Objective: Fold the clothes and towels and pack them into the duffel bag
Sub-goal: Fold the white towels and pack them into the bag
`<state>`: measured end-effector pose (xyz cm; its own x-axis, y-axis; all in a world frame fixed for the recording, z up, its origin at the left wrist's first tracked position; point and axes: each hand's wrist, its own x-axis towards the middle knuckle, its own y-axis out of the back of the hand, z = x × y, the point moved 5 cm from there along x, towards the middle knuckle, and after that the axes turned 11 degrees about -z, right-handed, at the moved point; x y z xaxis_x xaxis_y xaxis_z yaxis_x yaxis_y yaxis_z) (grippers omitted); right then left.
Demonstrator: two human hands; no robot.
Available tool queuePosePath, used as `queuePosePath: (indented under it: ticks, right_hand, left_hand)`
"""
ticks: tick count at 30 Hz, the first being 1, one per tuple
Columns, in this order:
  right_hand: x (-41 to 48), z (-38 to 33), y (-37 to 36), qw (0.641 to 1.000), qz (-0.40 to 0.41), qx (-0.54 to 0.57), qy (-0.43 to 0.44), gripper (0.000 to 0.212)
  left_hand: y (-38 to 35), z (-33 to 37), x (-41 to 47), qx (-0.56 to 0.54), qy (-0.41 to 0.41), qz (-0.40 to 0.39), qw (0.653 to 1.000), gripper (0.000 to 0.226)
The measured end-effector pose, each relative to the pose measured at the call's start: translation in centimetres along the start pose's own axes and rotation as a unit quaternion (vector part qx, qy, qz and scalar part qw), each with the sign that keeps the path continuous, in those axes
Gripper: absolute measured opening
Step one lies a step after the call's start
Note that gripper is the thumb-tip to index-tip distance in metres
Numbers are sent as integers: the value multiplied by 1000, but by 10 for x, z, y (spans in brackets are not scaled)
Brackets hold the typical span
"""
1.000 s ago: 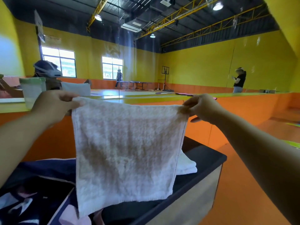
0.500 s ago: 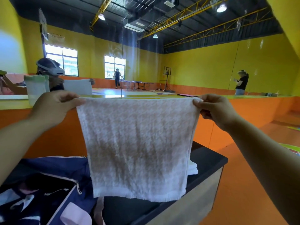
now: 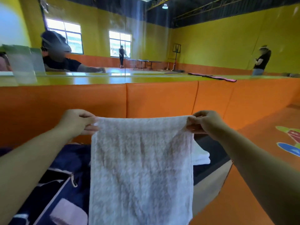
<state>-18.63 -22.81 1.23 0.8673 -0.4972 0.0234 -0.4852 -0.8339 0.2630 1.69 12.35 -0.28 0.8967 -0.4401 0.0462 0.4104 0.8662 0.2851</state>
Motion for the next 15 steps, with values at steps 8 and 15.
queuePosePath:
  ticks: [8, 15]
  right_hand:
    - [95, 66, -35, 1000, 19, -24, -2, 10]
    - [139, 97, -48, 998, 38, -48, 23, 12]
  left_hand:
    - [-32, -67, 66, 7, 56, 51, 997, 11]
    - [-43, -96, 108, 35, 45, 93, 994, 11]
